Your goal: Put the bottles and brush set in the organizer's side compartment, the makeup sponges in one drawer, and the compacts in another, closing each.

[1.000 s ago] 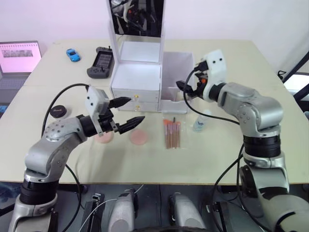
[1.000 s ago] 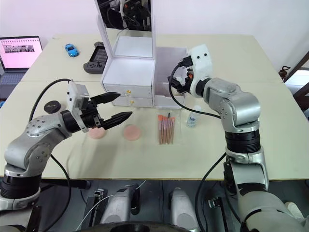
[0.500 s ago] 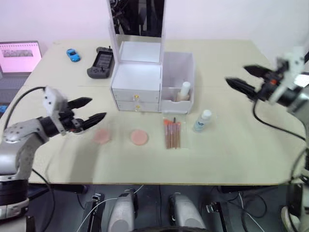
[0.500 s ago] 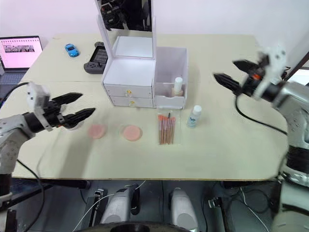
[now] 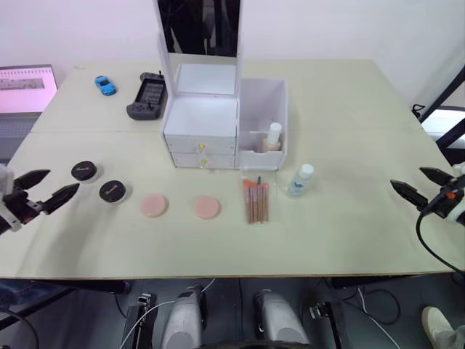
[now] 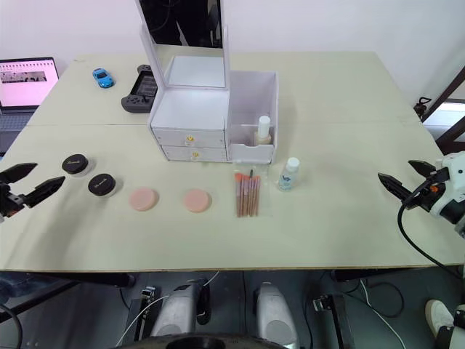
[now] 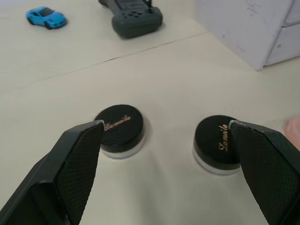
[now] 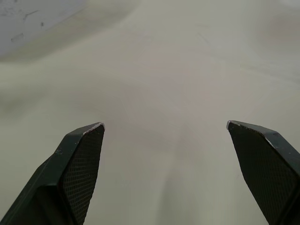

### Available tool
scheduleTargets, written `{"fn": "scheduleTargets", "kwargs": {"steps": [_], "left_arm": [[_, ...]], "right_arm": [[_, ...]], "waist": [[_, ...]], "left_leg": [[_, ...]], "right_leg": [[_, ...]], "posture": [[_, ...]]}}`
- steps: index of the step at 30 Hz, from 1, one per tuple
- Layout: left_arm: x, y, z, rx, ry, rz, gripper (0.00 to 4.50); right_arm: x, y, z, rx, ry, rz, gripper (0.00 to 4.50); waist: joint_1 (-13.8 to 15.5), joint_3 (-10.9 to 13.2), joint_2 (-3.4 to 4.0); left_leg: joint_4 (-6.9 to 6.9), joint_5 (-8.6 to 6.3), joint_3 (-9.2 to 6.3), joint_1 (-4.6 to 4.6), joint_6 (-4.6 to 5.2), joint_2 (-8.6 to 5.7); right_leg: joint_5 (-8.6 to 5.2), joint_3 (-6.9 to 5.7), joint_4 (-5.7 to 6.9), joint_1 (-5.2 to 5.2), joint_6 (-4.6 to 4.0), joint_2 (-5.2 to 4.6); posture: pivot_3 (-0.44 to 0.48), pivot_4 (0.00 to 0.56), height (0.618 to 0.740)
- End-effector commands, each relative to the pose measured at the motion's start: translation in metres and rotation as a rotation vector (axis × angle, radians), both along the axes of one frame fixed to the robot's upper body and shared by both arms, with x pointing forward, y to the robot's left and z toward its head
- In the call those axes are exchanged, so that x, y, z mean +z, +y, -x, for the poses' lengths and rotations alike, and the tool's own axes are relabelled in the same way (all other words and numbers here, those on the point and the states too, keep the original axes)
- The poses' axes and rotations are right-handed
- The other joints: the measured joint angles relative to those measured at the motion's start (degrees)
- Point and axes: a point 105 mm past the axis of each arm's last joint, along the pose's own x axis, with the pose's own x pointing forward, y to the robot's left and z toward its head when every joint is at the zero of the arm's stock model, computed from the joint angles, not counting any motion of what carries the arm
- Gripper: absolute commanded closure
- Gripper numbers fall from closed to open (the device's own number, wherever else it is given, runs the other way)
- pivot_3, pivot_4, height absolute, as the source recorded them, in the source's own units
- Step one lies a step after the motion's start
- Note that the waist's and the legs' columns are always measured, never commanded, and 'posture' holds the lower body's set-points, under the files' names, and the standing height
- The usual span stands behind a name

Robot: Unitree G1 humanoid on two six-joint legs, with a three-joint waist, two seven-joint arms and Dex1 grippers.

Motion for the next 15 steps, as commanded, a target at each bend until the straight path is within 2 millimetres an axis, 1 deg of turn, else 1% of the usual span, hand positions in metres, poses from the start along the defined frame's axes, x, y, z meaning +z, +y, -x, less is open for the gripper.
{"fn": "scheduleTargets", "kwargs": {"steps": [1,3,5,7,10,13,15], "left_arm": [[0.021,0.001,-0.001,-0.002,-0.072,-0.023,0.00],[0.029,-0.006,-0.005,-0.032,-0.091,-0.027,0.00],[0.039,-0.021,-0.012,-0.093,-0.112,-0.023,0.00],[0.049,-0.047,-0.019,-0.198,-0.122,-0.019,0.00],[0.062,-0.090,-0.028,-0.356,-0.133,-0.010,0.00],[0.073,-0.133,-0.031,-0.517,-0.127,-0.005,0.00],[0.076,-0.158,-0.028,-0.618,-0.113,-0.001,0.00]], "right_arm": [[0.016,0.003,0.000,0.011,-0.051,0.023,0.07],[0.024,0.009,-0.001,0.028,-0.064,0.020,0.07],[0.033,0.021,-0.003,0.079,-0.066,0.027,0.07],[0.042,0.041,-0.004,0.160,-0.048,0.066,0.07],[0.062,0.072,-0.008,0.251,-0.065,0.072,0.07],[0.083,0.104,-0.005,0.338,-0.092,0.072,0.07],[0.088,0.123,0.001,0.396,-0.084,0.121,0.07]], "waist": [[0.3,0.0,0.01],[0.5,0.0,0.01],[0.8,0.0,0.01],[1.0,0.0,0.01],[1.0,0.0,0.01],[0.9,0.0,0.01],[0.8,0.0,0.01]], "left_leg": [[0.00,0.00,0.01,0.00,0.00,-0.01],[0.01,0.00,0.01,0.00,0.00,-0.01],[0.03,0.00,0.01,0.00,0.00,-0.01],[0.07,0.00,0.00,0.00,0.00,0.00],[0.10,0.00,0.00,-0.01,0.00,-0.02],[0.09,0.00,-0.02,-0.01,0.00,-0.03],[0.08,0.00,-0.06,-0.02,0.00,-0.03]], "right_leg": [[0.00,0.00,0.00,0.00,0.01,-0.01],[0.03,0.00,0.01,-0.01,0.05,0.00],[0.03,0.00,0.02,0.00,0.05,0.00],[0.05,0.00,0.03,0.02,0.07,0.00],[0.06,0.00,0.03,0.06,0.09,-0.01],[0.08,0.00,0.07,0.04,0.14,0.03],[0.09,0.00,0.09,0.03,0.15,0.08]], "posture": [[0.000,0.150,0.739],[0.000,0.150,0.739],[0.000,0.150,0.739],[0.000,0.150,0.739],[0.000,0.150,0.739],[0.000,0.150,0.739],[0.000,0.150,0.739]]}}
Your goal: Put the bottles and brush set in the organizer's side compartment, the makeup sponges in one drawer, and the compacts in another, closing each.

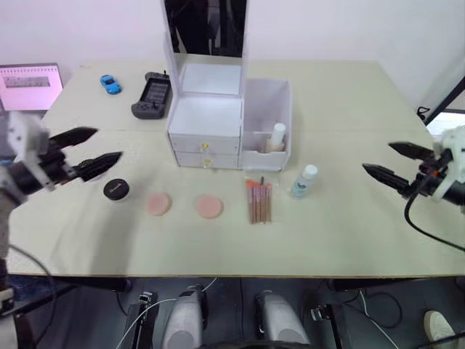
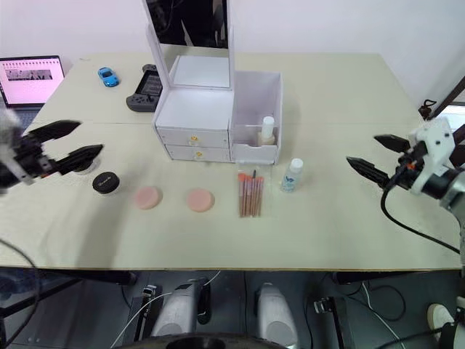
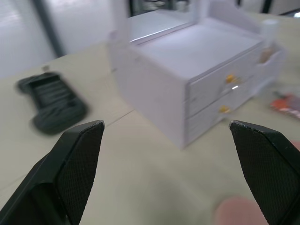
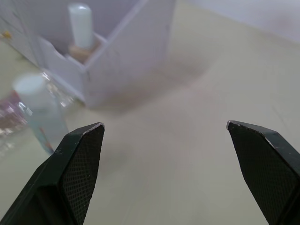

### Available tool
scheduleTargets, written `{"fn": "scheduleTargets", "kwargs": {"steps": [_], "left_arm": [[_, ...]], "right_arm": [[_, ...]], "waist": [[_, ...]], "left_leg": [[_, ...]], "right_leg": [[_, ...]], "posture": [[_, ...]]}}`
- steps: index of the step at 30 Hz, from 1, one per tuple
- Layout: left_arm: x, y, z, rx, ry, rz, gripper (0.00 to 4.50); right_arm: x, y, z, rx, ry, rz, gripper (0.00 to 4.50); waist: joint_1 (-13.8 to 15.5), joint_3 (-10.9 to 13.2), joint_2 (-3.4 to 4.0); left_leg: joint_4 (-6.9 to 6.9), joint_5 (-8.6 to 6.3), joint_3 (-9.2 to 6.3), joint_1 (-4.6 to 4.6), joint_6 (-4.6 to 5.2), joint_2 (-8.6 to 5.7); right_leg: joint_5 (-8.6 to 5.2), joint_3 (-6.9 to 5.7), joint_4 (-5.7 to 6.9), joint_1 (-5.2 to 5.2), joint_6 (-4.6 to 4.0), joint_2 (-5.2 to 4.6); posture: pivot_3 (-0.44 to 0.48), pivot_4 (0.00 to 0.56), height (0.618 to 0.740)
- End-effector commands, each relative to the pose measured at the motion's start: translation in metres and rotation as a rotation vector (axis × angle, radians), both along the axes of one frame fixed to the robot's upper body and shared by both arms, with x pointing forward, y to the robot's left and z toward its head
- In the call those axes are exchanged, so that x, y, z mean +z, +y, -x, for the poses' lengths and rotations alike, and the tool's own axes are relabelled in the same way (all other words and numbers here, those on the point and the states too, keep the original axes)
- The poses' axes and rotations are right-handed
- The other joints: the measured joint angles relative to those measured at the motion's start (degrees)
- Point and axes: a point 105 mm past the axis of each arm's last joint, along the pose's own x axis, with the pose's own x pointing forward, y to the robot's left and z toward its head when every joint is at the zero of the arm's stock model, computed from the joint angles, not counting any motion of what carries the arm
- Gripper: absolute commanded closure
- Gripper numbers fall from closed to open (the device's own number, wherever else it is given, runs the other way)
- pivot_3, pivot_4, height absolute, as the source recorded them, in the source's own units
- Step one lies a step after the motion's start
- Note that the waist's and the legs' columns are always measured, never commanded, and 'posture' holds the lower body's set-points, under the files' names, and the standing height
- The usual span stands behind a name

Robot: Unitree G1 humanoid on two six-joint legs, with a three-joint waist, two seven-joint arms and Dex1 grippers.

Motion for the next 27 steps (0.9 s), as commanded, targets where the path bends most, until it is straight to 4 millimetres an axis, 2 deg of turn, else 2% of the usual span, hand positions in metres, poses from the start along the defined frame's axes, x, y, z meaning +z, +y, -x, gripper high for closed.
{"fn": "scheduleTargets", "kwargs": {"steps": [1,3,7,11,13,16,24,27], "left_arm": [[0.011,-0.046,0.008,-0.186,0.001,-0.015,0.00],[0.012,-0.068,0.010,-0.259,-0.004,-0.036,0.00],[0.023,-0.114,0.016,-0.394,-0.040,-0.037,0.00],[0.018,-0.140,0.025,-0.486,-0.016,-0.079,0.00],[0.015,-0.151,0.034,-0.545,0.005,-0.073,0.00],[0.013,-0.157,0.038,-0.560,0.028,-0.075,0.00],[0.007,-0.152,0.036,-0.516,0.057,-0.119,0.00],[0.005,-0.149,0.035,-0.501,0.057,-0.126,0.00]], "right_arm": [[0.018,0.036,0.017,0.133,0.008,0.068,0.07],[0.016,0.051,0.027,0.199,0.066,0.068,0.07],[0.005,0.065,0.029,0.191,0.102,0.066,0.07],[-0.012,0.069,0.025,0.150,0.124,0.035,0.07],[-0.016,0.070,0.018,0.098,0.135,-0.050,0.07],[-0.026,0.073,0.014,0.074,0.153,-0.070,0.07],[-0.037,0.076,-0.001,0.053,0.137,-0.032,0.07],[-0.039,0.081,-0.005,0.068,0.133,-0.039,0.85]], "waist": [[0.0,0.0,0.00],[0.0,0.0,-0.01],[0.2,0.0,-0.07],[0.1,-0.1,-0.15],[-0.1,-0.1,-0.14],[-0.1,-0.1,-0.14],[0.0,-0.1,-0.14],[0.0,-0.1,-0.14]], "left_leg": [[0.00,0.00,-0.02,-0.01,0.00,0.01],[-0.01,0.00,-0.07,-0.01,0.00,0.02],[0.15,0.00,-0.18,-0.03,0.00,0.02],[0.19,0.00,-0.19,-0.07,0.01,0.01],[0.17,0.00,-0.19,-0.08,0.01,0.02],[0.18,0.01,-0.24,-0.08,0.01,0.03],[0.21,0.01,-0.26,-0.08,0.01,0.02],[0.21,0.01,-0.26,-0.08,0.01,0.02]], "right_leg": [[0.00,0.00,0.01,-0.01,0.01,0.04],[-0.01,0.00,0.05,-0.01,0.02,0.09],[0.00,-0.01,0.05,0.09,0.02,0.17],[0.00,0.00,0.02,0.07,0.03,0.17],[0.01,0.02,0.04,0.04,0.04,0.20],[0.01,0.03,0.09,0.01,0.05,0.24],[0.00,0.02,0.10,0.02,0.04,0.25],[0.00,0.01,0.10,0.02,0.04,0.25]], "posture": [[0.000,0.150,0.739],[0.000,0.150,0.739],[0.000,0.150,0.739],[0.000,0.150,0.739],[0.000,0.150,0.739],[0.000,0.150,0.739],[0.000,0.150,0.739],[0.000,0.150,0.739]]}}
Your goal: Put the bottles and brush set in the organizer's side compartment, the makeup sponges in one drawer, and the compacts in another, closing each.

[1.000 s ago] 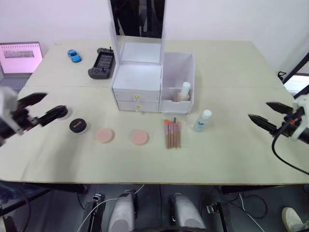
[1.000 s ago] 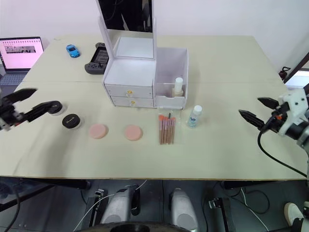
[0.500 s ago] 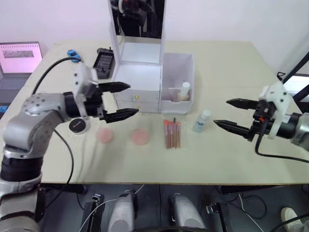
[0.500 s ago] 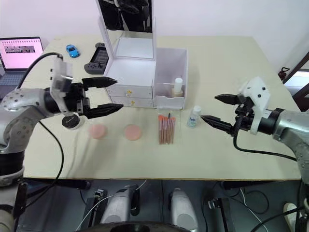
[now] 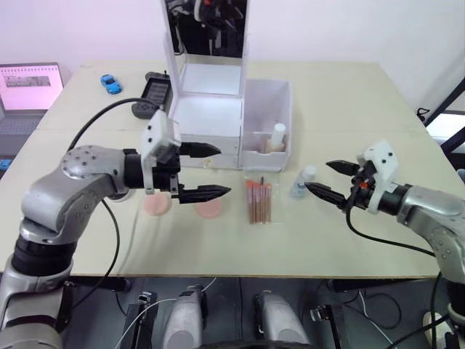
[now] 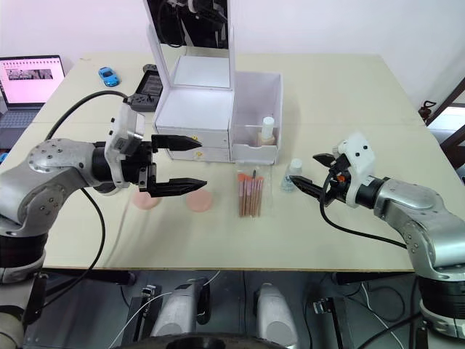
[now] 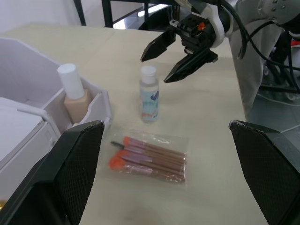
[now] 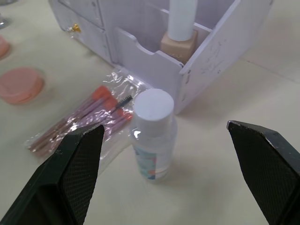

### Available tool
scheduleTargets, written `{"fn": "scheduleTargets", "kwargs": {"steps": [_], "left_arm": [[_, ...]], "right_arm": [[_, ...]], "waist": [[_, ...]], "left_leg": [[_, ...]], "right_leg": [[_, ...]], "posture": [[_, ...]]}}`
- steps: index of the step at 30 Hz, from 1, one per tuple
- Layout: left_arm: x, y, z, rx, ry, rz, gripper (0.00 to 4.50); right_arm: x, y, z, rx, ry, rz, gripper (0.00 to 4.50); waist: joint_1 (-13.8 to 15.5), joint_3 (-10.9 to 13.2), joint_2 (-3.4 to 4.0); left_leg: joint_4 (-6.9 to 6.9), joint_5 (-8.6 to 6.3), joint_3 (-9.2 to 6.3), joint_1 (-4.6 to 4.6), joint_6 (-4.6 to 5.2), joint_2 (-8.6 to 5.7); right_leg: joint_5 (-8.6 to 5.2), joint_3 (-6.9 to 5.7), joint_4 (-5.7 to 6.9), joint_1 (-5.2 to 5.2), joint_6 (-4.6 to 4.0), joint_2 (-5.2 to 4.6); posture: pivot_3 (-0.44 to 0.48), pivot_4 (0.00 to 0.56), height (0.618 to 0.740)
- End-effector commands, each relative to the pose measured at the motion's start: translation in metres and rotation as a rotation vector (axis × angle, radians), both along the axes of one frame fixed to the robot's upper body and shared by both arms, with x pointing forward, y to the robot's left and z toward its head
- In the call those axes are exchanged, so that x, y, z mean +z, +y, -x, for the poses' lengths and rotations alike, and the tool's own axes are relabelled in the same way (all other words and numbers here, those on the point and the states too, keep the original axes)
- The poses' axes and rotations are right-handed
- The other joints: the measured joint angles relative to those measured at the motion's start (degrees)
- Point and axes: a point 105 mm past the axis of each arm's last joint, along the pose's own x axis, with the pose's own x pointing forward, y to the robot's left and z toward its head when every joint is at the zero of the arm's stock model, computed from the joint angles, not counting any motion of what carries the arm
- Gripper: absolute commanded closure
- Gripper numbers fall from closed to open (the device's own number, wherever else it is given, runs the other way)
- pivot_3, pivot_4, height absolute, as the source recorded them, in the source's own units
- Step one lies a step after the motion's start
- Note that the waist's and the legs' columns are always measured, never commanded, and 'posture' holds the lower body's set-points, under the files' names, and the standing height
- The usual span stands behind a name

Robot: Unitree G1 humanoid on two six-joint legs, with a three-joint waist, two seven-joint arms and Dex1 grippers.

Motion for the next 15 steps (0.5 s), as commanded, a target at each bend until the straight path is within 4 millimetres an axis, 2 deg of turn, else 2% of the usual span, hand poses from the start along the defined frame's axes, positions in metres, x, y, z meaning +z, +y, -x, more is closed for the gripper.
{"fn": "scheduleTargets", "kwargs": {"steps": [1,2,11,14,15], "left_arm": [[0.0046,0.0027,0.0028,0.012,-0.046,-0.016,0.00],[0.0041,0.0038,0.0019,0.021,-0.054,-0.021,0.00],[0.0037,0.0081,0.0008,0.055,-0.079,-0.027,0.00],[0.0049,0.0085,-0.0001,0.064,-0.085,-0.021,0.00],[0.0050,0.0085,-0.0001,0.064,-0.084,-0.020,0.00]], "right_arm": [[0.0086,0.0079,-0.0039,0.026,-0.055,0.004,1.34],[0.0071,0.0098,-0.0047,0.031,-0.056,0.017,1.79],[0.0056,0.0163,-0.0113,0.039,-0.059,0.014,1.79],[0.0104,0.0141,-0.0119,0.036,-0.064,-0.010,2.63],[0.0111,0.0139,-0.0114,0.038,-0.063,-0.015,3.05]], "waist": [[0.0,0.0,0.00],[0.0,0.0,0.00],[0.1,0.0,0.00],[0.1,0.0,0.00],[0.1,0.0,0.00]], "left_leg": [[0.00,0.00,0.00,0.00,0.00,0.00],[0.00,0.00,0.00,0.00,0.00,0.00],[0.01,0.00,0.00,-0.01,0.00,0.00],[0.01,0.00,0.00,-0.01,0.00,0.00],[0.00,0.00,0.00,-0.01,0.00,0.00]], "right_leg": [[0.00,0.00,0.00,0.00,0.00,0.00],[0.00,0.00,0.00,-0.01,0.00,0.00],[0.00,0.00,0.00,0.01,0.00,0.00],[0.00,0.00,0.00,-0.01,0.00,0.00],[0.00,-0.01,0.00,-0.01,0.00,0.00]], "posture": [[0.000,0.150,0.739],[0.000,0.150,0.739],[0.000,0.150,0.739],[0.000,0.150,0.739],[0.000,0.150,0.739]]}}
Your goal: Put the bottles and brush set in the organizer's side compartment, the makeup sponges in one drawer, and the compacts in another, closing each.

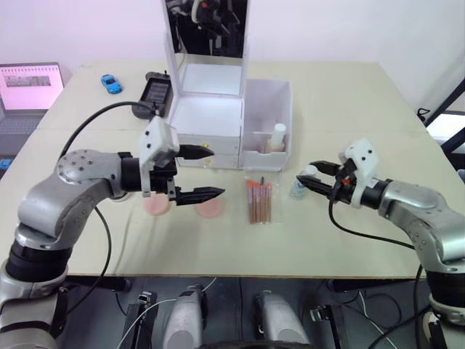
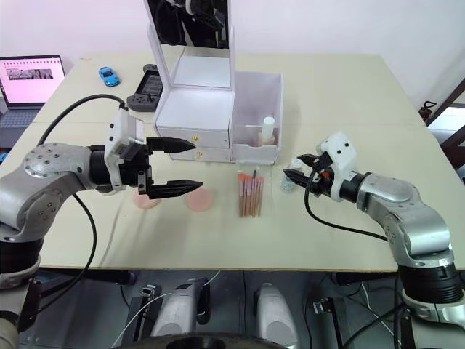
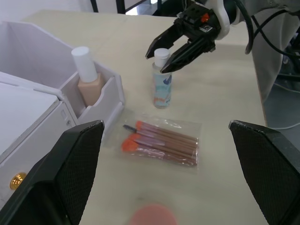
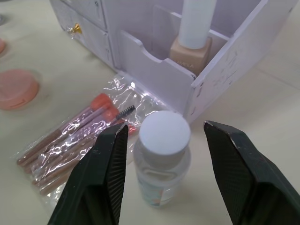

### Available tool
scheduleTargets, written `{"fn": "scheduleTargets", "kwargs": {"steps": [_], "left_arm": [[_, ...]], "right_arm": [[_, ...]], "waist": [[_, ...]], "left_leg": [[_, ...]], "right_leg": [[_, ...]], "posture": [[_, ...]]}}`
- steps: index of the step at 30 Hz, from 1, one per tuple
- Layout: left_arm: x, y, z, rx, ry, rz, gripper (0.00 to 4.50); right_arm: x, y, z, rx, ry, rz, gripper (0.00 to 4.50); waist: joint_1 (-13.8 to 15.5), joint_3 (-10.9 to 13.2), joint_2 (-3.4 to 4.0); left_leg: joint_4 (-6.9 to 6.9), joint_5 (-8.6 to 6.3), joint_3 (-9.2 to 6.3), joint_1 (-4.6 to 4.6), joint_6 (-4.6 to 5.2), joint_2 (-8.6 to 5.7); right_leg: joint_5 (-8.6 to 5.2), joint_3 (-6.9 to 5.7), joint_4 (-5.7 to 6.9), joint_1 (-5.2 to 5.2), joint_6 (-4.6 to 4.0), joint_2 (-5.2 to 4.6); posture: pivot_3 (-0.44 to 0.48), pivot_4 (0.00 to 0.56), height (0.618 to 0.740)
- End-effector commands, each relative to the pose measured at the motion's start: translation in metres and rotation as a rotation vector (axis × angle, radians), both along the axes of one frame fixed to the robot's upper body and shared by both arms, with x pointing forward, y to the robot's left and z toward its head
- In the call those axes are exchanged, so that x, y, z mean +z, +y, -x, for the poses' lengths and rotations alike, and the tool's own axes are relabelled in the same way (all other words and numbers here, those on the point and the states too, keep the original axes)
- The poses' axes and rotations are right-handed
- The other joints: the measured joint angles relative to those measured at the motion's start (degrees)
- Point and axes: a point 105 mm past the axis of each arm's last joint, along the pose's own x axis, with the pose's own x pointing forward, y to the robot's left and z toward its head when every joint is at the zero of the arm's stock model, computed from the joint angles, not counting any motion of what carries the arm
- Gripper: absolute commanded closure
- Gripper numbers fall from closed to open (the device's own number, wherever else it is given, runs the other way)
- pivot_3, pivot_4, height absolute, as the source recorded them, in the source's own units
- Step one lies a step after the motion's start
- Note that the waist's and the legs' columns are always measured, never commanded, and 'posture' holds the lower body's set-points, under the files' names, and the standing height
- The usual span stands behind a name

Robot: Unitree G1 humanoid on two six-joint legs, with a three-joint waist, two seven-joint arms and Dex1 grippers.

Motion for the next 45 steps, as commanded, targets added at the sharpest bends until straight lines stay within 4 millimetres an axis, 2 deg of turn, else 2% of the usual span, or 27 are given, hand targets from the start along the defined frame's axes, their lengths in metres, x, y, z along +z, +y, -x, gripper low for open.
{"fn": "scheduleTargets", "kwargs": {"steps": [1,2,7,10,16,19,22,28,34,40,45], "left_arm": [[0.011,0.002,0.003,0.007,-0.056,0.015,0.00],[0.011,0.002,0.003,0.009,-0.054,0.016,0.00],[0.010,0.003,0.003,0.014,-0.052,0.017,0.00],[0.010,0.009,0.000,0.049,-0.056,0.022,0.00],[0.001,0.031,-0.005,0.170,-0.050,0.024,0.00],[-0.003,0.042,-0.003,0.232,-0.051,0.027,0.00],[-0.008,0.048,0.001,0.281,-0.053,0.028,0.00],[-0.013,0.053,0.011,0.348,-0.058,0.034,0.00],[-0.011,0.059,0.018,0.403,-0.066,0.033,0.00],[-0.012,0.060,0.022,0.420,-0.069,0.032,0.00],[-0.012,0.063,0.023,0.432,-0.072,0.027,0.00]], "right_arm": [[0.015,0.000,0.001,0.012,-0.046,-0.036,3.54],[0.015,-0.001,0.003,0.014,-0.044,-0.026,3.81],[0.014,-0.003,0.004,0.019,-0.042,-0.012,3.81],[0.039,0.009,0.003,0.083,-0.084,-0.025,3.81],[0.089,0.049,0.002,0.256,-0.151,-0.077,3.81],[0.109,0.061,-0.010,0.274,-0.180,-0.074,3.81],[0.116,0.067,-0.028,0.240,-0.212,-0.049,3.81],[0.111,0.082,-0.052,0.250,-0.206,-0.041,3.81],[0.103,0.087,-0.076,0.229,-0.210,0.007,3.81],[0.086,0.099,-0.091,0.243,-0.170,0.024,3.81],[0.073,0.102,-0.102,0.225,-0.143,0.054,3.81]], "waist": [[0.0,0.0,0.00],[0.0,0.0,0.00],[0.0,0.0,0.00],[-0.1,0.0,0.01],[-0.4,0.0,0.02],[-0.3,0.0,0.02],[-0.1,0.0,0.00],[-0.1,0.0,0.00],[-0.3,0.0,0.00],[-0.3,0.0,0.00],[-0.3,0.0,0.00]], "left_leg": [[0.00,0.00,0.00,0.00,0.00,0.00],[0.00,0.00,0.00,0.00,0.00,0.00],[0.00,0.00,0.00,0.00,0.00,0.00],[0.00,0.00,0.00,0.00,0.00,0.00],[-0.06,0.00,-0.06,0.02,0.00,0.04],[-0.05,0.00,-0.07,0.00,0.00,0.05],[-0.02,0.00,-0.05,-0.01,0.00,0.04],[-0.02,0.00,0.01,-0.06,0.00,0.01],[-0.04,0.00,0.03,-0.06,0.00,0.02],[-0.06,0.00,0.04,-0.05,0.00,0.03],[-0.06,0.00,0.05,-0.06,-0.01,0.02]], "right_leg": [[0.00,0.00,0.00,0.01,0.00,0.00],[0.00,0.00,0.00,0.00,0.00,0.00],[0.00,0.00,0.00,0.01,0.00,0.00],[0.00,0.00,0.01,0.00,0.00,0.00],[0.00,-0.01,0.12,-0.08,-0.01,0.05],[-0.01,-0.03,0.12,-0.10,-0.03,0.05],[0.00,-0.05,0.11,-0.08,-0.04,0.00],[0.00,-0.04,0.10,-0.13,-0.04,-0.07],[0.01,-0.04,0.12,-0.16,-0.04,-0.05],[0.01,-0.04,0.12,-0.17,-0.04,-0.05],[0.01,-0.04,0.12,-0.17,-0.04,-0.05]], "posture": [[0.000,0.150,0.739],[0.000,0.150,0.739],[0.000,0.150,0.739],[0.000,0.150,0.739],[0.000,0.150,0.739],[0.000,0.150,0.739],[0.000,0.150,0.739],[0.000,0.150,0.739],[0.000,0.150,0.739],[0.000,0.150,0.739],[0.000,0.150,0.739]]}}
